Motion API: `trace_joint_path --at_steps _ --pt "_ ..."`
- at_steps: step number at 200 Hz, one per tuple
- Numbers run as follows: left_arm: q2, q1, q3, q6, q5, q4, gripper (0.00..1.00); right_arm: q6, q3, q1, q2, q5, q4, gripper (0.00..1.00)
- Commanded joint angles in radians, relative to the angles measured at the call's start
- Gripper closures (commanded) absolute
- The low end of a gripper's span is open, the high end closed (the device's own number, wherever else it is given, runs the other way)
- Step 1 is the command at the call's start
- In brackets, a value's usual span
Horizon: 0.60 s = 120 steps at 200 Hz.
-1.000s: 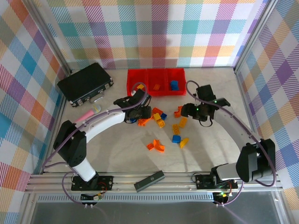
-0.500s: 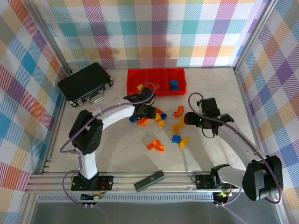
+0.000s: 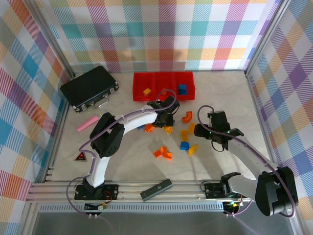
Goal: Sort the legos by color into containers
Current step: Pick up the lego from the center of the table.
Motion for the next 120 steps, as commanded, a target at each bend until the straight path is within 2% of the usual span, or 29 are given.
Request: trace_joint_path --at_steps 1,76,120 --pt "0.027 -0.005 0.042 -0.059 -0.042 -0.063 0.47 0.014 -0.034 0.000 -0.040 0.013 0.071 0.27" --pt "0.087 -0.006 0.088 -0.088 -0.048 -0.094 0.48 0.013 -0.060 0.000 -0.040 0.008 0.108 0.27" --pt "0.086 -0.003 0.078 -0.078 -0.050 -0.083 0.51 0.011 -0.067 0.000 -0.037 0.003 0.123 0.26"
